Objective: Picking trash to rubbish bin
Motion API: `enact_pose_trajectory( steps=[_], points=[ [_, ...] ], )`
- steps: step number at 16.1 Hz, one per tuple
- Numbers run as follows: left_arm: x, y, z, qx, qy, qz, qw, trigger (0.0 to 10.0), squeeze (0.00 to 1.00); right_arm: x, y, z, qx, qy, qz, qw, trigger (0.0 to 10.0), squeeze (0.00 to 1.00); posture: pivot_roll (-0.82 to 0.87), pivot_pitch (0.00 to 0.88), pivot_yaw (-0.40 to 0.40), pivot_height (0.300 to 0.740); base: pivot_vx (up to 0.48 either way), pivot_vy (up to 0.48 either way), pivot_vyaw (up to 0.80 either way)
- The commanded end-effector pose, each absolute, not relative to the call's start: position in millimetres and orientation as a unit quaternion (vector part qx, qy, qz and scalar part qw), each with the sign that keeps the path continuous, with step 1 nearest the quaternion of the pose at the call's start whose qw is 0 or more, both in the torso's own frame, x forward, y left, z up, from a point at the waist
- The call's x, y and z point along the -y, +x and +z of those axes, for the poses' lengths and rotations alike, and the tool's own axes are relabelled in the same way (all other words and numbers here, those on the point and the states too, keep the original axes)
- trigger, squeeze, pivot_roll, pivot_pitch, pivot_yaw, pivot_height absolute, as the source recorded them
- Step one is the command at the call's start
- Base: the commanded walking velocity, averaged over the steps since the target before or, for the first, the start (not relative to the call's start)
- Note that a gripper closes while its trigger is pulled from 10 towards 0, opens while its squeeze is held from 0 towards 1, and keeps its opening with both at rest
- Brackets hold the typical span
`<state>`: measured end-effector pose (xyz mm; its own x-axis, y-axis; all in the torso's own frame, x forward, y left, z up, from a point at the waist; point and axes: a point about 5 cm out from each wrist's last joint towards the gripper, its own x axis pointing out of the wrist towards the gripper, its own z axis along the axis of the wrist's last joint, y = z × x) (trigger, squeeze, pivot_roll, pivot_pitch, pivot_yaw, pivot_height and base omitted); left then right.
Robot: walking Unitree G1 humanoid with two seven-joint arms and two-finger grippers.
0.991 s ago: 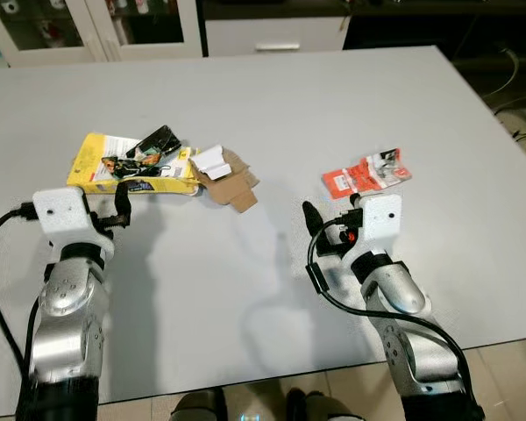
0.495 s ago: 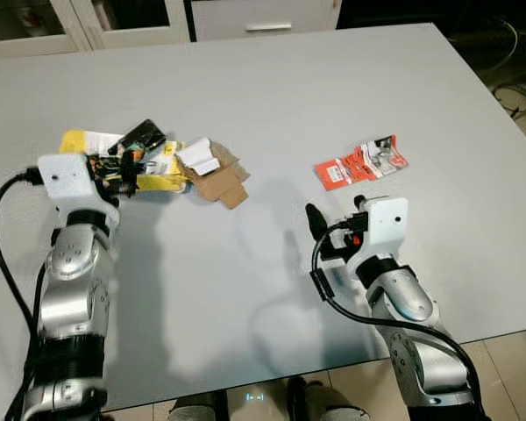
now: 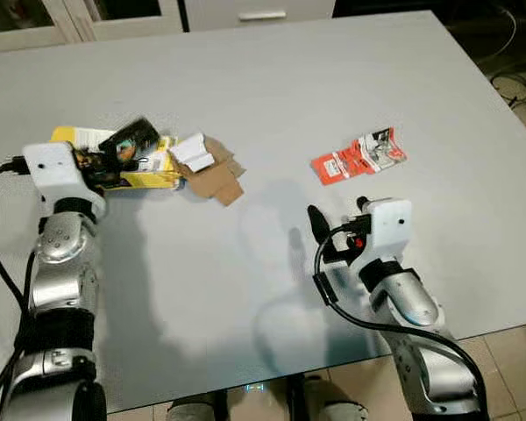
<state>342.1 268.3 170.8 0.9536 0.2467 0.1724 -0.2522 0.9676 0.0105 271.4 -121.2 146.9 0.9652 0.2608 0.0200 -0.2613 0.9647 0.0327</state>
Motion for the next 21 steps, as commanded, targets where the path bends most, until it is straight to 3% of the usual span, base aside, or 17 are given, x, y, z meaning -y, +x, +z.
enact_pose_trajectory(
  steps=[1,9,10,11,21],
  points=[
    [-275,341,165,0.075,0.013,0.136,0.988,10.0,0.00,121,267,145,0.000,0.020,0.132,0.991,10.0,0.00,-0.14,0.271,0.006,0.740,0.000,0.000,0.00],
    [-281,349,139,-0.010,-0.002,0.116,0.993,10.0,0.00,123,265,144,-0.006,0.018,0.126,0.992,10.0,0.00,-0.14,0.274,0.008,0.740,0.000,0.000,0.00],
    [-281,348,138,-0.011,-0.001,0.115,0.993,1.3,0.00,124,265,144,-0.007,0.017,0.126,0.992,10.0,0.00,-0.14,0.274,0.008,0.740,0.000,0.000,0.00],
    [-281,348,137,-0.008,-0.004,0.112,0.994,0.0,0.00,124,265,144,-0.007,0.017,0.126,0.992,10.0,0.00,-0.14,0.274,0.008,0.740,0.000,0.000,0.00],
    [-281,348,138,0.009,-0.036,0.102,0.994,0.0,0.00,124,265,144,-0.008,0.014,0.127,0.992,10.0,0.00,-0.14,0.273,0.003,0.740,0.000,0.000,0.00]
  ],
)
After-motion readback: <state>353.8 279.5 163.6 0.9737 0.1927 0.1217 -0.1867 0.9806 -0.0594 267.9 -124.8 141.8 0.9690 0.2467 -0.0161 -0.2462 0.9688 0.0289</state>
